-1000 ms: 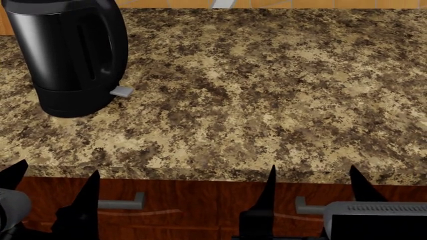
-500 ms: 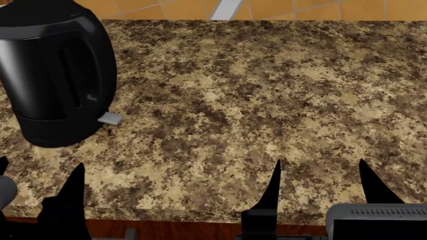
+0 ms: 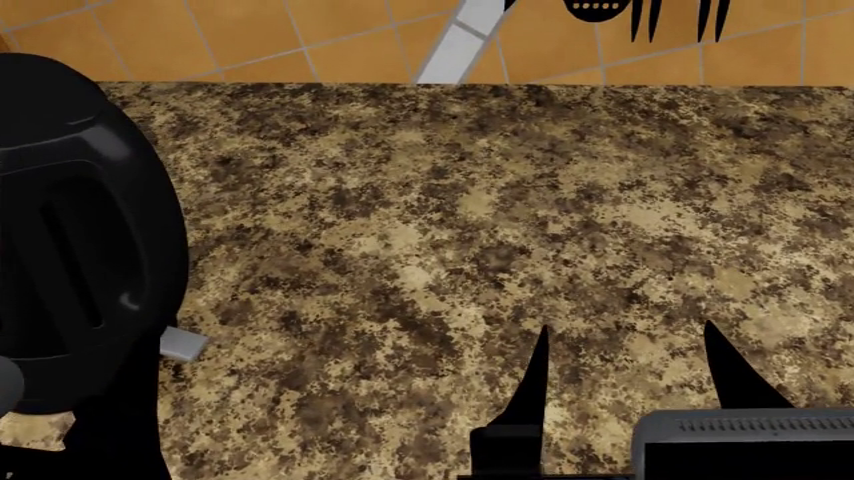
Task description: Press the button to open the lid of the electric kettle.
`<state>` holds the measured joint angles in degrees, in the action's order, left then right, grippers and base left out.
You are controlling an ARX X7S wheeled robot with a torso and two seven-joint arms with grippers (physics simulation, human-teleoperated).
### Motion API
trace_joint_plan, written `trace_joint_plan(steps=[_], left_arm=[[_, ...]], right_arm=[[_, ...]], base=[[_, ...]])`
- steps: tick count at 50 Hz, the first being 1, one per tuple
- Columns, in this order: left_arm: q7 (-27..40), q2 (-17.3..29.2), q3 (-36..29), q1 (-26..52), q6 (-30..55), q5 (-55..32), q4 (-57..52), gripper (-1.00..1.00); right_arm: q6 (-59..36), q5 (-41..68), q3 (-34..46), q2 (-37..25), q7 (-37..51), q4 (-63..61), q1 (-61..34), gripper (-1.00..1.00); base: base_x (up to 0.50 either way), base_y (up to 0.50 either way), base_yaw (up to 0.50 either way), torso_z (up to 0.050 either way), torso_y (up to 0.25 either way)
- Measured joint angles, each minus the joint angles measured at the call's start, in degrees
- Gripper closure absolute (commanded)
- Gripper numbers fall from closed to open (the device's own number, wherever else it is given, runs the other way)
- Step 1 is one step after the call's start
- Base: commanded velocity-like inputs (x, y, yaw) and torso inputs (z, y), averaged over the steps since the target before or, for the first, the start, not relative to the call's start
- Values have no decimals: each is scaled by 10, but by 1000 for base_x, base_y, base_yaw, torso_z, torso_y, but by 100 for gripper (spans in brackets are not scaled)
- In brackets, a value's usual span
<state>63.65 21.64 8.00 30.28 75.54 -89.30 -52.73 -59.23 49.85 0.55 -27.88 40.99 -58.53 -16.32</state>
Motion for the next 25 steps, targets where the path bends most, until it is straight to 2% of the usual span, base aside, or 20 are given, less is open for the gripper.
trace_joint_plan(steps=[9, 10, 17, 25], left_arm=[[16, 10, 3, 5, -13, -26, -6, -100], [17, 11, 3, 6, -14, -27, -6, 100], [21, 12, -6, 33, -19, -35, 5, 100], [76, 22, -38, 122, -27, -84, 42, 100]], right_arm=[[8, 2, 7, -6, 7, 1, 2, -100], [9, 2, 8, -7, 8, 2, 2, -100], [21, -3, 15, -11, 8, 7, 7, -100], [32, -7, 21, -17, 8, 13, 13, -100]], base=[[0, 0, 0, 0, 0], [0, 0, 0, 0, 0], [0, 0, 0, 0, 0], [0, 0, 0, 0, 0]])
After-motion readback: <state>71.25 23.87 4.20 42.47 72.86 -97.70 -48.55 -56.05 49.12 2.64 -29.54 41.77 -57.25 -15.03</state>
